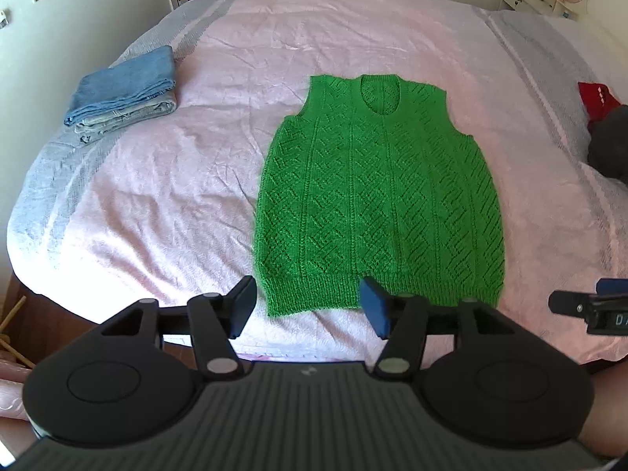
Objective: Fold clothes
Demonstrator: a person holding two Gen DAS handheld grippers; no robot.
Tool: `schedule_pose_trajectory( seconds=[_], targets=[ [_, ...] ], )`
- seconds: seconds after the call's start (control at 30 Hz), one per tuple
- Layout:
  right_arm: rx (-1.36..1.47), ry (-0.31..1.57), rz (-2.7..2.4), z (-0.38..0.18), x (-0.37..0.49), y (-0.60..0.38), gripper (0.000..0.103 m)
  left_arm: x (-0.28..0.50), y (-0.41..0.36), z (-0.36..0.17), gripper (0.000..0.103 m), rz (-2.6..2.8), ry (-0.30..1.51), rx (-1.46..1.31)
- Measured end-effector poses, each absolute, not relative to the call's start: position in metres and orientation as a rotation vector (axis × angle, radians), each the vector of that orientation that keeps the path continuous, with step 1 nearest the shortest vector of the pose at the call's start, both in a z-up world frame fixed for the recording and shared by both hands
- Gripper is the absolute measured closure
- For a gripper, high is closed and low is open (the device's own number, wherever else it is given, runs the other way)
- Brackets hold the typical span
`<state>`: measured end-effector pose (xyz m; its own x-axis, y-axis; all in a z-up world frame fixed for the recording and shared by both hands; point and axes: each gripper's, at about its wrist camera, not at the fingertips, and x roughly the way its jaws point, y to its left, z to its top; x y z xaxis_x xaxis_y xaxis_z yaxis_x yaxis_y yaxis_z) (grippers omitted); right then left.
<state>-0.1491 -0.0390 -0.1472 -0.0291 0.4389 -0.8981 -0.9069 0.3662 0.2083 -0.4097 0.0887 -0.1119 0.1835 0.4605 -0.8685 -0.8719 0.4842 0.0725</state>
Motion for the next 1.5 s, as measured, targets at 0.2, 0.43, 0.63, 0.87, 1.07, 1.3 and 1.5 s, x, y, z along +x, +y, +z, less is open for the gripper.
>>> schedule_pose_trajectory(
  seconds=[0.2,0.43,0.63,0.87,1.07,1.3,1.5],
  targets=[
    [-0.547,1.149,1.165,-0.145,-0.154,-0.047,0.008,-0.406,0.081,-0.105,0.044,0.988,0.993,-0.472],
    [-0.556,1.16,1.148,-0.147,-0.159,-0.048,0.007,-0.407,0.076,-0.106,0.041,0.987,1.006,-0.452],
    [-0.564,1.176,1.143,-0.151,-0.166,-0.052,0.007,-0.414,0.074,-0.112,0.041,0.99,1.022,-0.456],
    [-0.577,1.173,1.141,-0.151,-0.173,-0.056,0.007,-0.423,0.068,-0.117,0.041,0.991,1.04,-0.457],
    [-0.585,1.164,1.15,-0.15,-0.177,-0.058,0.007,-0.425,0.063,-0.116,0.039,0.996,1.036,-0.453],
    [-0.582,1.161,1.151,-0.149,-0.177,-0.059,0.007,-0.423,0.06,-0.116,0.039,0.991,1.042,-0.44],
    [-0.58,1.168,1.153,-0.15,-0.175,-0.058,0.007,-0.419,0.059,-0.118,0.039,0.985,1.054,-0.432]
  ],
)
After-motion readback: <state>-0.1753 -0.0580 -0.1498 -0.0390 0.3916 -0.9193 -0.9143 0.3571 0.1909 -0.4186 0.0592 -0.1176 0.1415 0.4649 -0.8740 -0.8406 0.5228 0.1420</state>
